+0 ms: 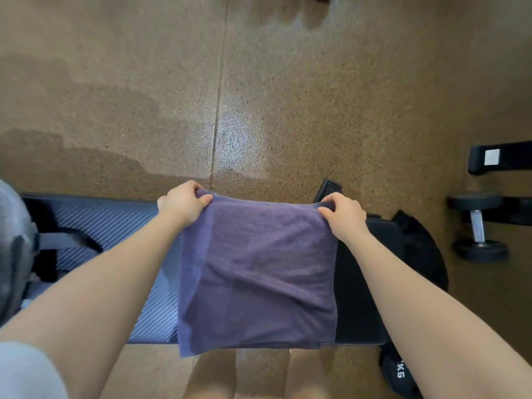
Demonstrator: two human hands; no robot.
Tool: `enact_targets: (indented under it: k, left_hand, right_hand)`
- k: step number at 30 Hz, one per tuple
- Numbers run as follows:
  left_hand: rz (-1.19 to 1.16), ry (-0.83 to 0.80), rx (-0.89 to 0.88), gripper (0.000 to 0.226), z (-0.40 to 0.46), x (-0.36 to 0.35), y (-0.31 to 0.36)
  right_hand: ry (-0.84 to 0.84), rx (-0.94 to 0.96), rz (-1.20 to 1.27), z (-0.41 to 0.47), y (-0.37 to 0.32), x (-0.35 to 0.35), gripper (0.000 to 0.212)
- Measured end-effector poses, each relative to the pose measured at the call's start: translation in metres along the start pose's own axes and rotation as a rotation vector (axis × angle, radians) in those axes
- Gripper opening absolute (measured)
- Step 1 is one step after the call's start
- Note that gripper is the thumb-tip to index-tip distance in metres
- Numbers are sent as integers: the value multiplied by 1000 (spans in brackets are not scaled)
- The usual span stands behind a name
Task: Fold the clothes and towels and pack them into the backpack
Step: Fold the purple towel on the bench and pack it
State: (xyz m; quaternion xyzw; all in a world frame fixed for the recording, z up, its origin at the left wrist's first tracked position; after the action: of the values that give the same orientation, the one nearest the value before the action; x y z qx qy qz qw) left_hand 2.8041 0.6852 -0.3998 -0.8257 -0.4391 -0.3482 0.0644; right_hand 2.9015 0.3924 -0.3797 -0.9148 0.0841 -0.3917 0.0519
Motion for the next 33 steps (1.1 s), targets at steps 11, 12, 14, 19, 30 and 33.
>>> enact_targets:
  k: [11,12,14,19,30,33]
  left_hand:
    - [-237,40,-204,18,-44,50,-4]
    - [-271,70,-217,17,-50,58,-3]
    - [-314,98,-262,15,-63,71,0]
    - [-363,134,-340,12,-96,93,4]
    - [-503,404,-496,14,-163,212,58]
    - [-417,400,-520,9,-171,225,66]
  right_hand:
    - [91,35,154,-52,-7,39,11]
    - [95,63,202,-57,-9,46,12]
    - [100,102,251,-71,-12,60,17]
    - [108,172,161,-98,-12,82,19]
    - [391,356,148,-152,-52,224,14]
    - [447,339,186,-161,-51,236,12]
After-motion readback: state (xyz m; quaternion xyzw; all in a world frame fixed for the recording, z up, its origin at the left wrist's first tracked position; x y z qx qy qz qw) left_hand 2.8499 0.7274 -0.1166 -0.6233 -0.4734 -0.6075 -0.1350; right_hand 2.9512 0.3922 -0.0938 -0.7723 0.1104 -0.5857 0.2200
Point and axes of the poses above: each hand's wrist, its own z-axis towards the middle knuckle, its own x-axis out of the back of the hand, y = z × x, the point moved 4 cm from there along z, towards the middle knuckle
